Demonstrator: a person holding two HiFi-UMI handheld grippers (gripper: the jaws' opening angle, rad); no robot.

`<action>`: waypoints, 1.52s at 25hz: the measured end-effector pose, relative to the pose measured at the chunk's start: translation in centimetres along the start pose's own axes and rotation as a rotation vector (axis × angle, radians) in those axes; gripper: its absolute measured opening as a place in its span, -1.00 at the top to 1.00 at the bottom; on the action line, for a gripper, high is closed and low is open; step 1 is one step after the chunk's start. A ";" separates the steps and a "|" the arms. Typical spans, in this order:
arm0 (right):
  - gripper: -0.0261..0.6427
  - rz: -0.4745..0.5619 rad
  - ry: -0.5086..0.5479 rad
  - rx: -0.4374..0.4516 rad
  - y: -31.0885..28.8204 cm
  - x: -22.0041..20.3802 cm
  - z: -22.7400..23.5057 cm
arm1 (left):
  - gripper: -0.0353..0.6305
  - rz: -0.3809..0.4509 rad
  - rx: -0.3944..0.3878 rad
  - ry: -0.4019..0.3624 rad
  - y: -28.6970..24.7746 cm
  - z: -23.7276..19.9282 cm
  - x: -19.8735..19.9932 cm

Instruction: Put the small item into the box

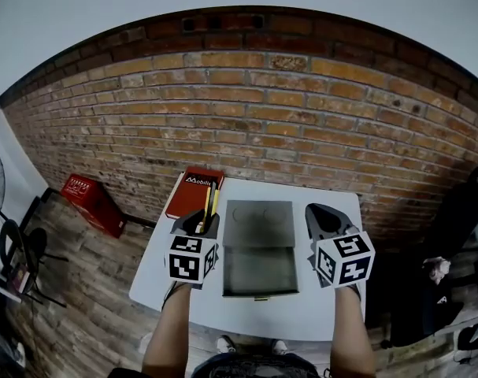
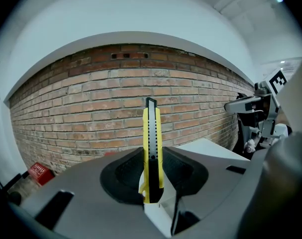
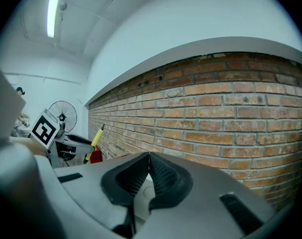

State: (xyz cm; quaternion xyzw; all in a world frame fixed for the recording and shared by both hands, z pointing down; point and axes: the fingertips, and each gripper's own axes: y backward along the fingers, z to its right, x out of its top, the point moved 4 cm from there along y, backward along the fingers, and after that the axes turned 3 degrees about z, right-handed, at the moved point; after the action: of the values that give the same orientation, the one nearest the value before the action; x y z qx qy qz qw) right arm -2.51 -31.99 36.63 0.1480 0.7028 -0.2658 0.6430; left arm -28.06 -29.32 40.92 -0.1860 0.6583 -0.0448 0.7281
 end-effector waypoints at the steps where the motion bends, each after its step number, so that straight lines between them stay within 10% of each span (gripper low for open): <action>1: 0.86 0.000 -0.002 -0.009 0.1 0.0 -0.1 | 0.50 -0.002 -0.013 -0.009 -0.1 0.1 0.0; 38: 0.86 0.025 -0.026 -0.046 1.8 0.0 0.9 | 0.50 -0.320 -0.448 -0.544 -4.7 8.3 -5.2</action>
State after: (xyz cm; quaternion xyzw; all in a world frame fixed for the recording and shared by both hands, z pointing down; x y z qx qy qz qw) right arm -0.80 -31.05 36.31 0.1384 0.6986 -0.2433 0.6585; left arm -19.79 -30.27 47.93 -0.4460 0.3973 0.0379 0.8011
